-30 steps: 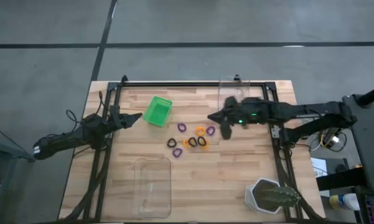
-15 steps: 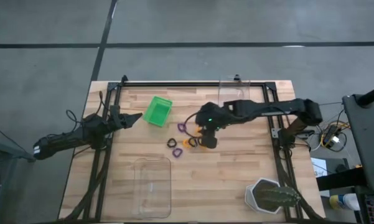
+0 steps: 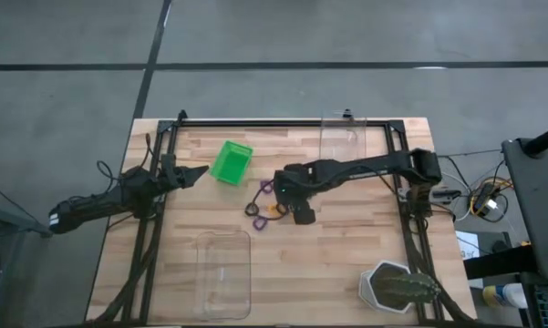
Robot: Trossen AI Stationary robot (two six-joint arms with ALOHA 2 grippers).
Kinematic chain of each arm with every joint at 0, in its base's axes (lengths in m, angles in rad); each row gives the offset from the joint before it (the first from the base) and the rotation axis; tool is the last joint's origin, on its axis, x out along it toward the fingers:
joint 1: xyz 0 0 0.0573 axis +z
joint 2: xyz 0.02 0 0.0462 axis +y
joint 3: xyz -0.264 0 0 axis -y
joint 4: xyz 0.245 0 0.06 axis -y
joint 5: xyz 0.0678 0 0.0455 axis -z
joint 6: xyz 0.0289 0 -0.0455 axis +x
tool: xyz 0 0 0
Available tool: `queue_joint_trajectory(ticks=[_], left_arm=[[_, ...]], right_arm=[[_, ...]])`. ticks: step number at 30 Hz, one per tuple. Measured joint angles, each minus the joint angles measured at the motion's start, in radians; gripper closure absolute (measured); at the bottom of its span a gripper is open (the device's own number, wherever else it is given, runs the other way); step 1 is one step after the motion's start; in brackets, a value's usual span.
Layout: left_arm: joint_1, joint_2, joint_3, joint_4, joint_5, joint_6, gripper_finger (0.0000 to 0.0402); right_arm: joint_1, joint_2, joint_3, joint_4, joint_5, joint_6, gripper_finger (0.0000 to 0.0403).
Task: Sort spring keychains
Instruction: Put the right black spring keychain into the top transparent bin
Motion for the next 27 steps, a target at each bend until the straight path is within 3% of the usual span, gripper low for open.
queue_joint_trajectory(ticks=[17, 27], left_arm=[[0.0, 0.0, 0.0, 0.001, 0.001, -0.001, 0.0401], [0.0, 0.002, 0.0, 0.001, 0.001, -0.001, 0.0401]], right_arm=[[-0.02, 0.136, -0.007, -0.013, 0.018, -0.062, 0.0232], [-0.044, 0.15, -0.012, 0.008, 0.035, -0.059, 0.0236]])
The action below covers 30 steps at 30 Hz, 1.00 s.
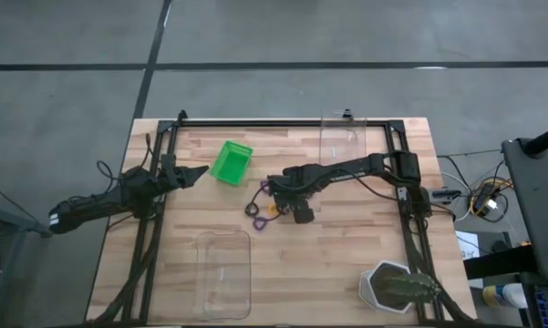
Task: Sort spring keychains
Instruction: Put the right black spring keychain into the top transparent bin
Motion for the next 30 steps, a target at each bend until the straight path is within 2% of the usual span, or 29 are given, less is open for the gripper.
queue_joint_trajectory(ticks=[6, 17, 30], left_arm=[[0.0, 0.0, 0.0, 0.0, 0.0, 0.0, 0.0401], [0.0, 0.0, 0.0, -0.001, 0.0, 0.0, 0.0401], [0.0, 0.0, 0.0, -0.007, 0.0, 0.007, 0.0401]], right_arm=[[-0.002, 0.0, 0.0, 0.0, -0.008, 0.001, 0.0274], [-0.002, 0.0, 0.0, -0.002, -0.071, 0.002, 0.0383], [-0.001, -0.009, 0.003, -0.013, -0.071, 0.004, 0.0389]])
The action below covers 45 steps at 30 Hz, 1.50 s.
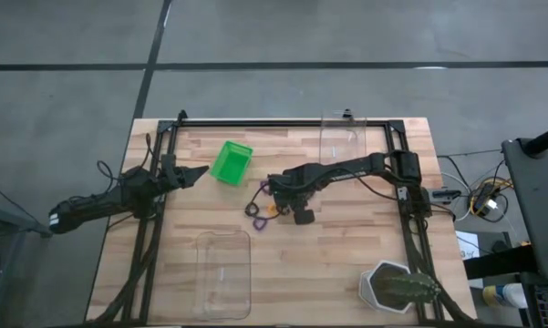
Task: Sort spring keychains
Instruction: Put the right black spring keychain into the top transparent bin
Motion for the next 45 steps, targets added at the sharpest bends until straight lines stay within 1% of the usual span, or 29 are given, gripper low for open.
queue_joint_trajectory(ticks=[6, 15, 24, 35, 40, 45], left_arm=[[0.0, 0.0, 0.0, -0.002, 0.0, 0.001, 0.0401], [0.0, 0.0, 0.0, -0.003, 0.0, 0.002, 0.0401], [0.0, 0.0, 0.0, -0.002, 0.0, 0.002, 0.0401], [0.0, 0.0, 0.0, 0.001, 0.0, 0.002, 0.0401], [0.0, 0.0, 0.0, 0.0, 0.0, 0.002, 0.0401], [0.0, 0.0, 0.0, 0.0, 0.0, 0.002, 0.0401]], right_arm=[[0.0, -0.007, 0.052, -0.054, 0.003, 0.0, 0.039], [0.0, -0.008, 0.171, -0.14, 0.004, 0.0, 0.039], [-0.015, -0.008, 0.339, -0.249, 0.014, -0.005, 0.039], [-0.037, -0.008, 0.553, -0.317, 0.014, 0.0, 0.039], [-0.043, -0.008, 0.593, -0.34, 0.013, 0.0, 0.039], [-0.065, -0.007, 0.617, -0.414, 0.012, 0.019, 0.039]])
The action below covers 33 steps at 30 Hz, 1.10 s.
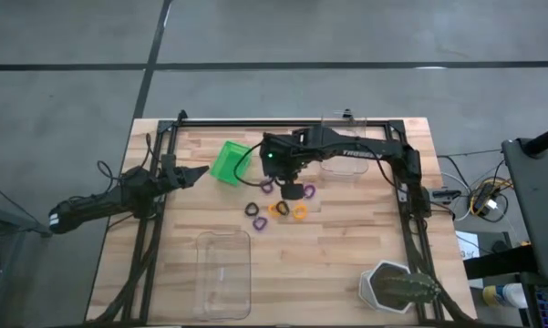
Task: Sort spring keychains
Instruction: Put the right black spring keychain into the top transparent bin
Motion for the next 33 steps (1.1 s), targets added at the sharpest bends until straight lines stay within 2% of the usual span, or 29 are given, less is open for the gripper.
queue_joint_trajectory(ticks=[17, 21, 24, 33], left_arm=[[0.0, 0.0, 0.0, -0.002, 0.0, 0.0, 0.0401], [0.0, 0.0, 0.0, -0.002, 0.0, 0.0, 0.0401], [0.0, 0.0, 0.0, -0.002, 0.0, 0.0, 0.0401], [0.0, 0.0, 0.0, -0.006, 0.0, 0.0, 0.0401]], right_arm=[[-0.158, -0.011, -0.003, -0.178, -0.003, 0.025, 0.039], [-0.214, -0.026, -0.022, -0.182, -0.062, 0.022, 0.039], [-0.26, -0.051, -0.053, -0.178, -0.102, 0.029, 0.039], [-0.38, -0.192, -0.235, -0.106, -0.105, 0.05, 0.039]])
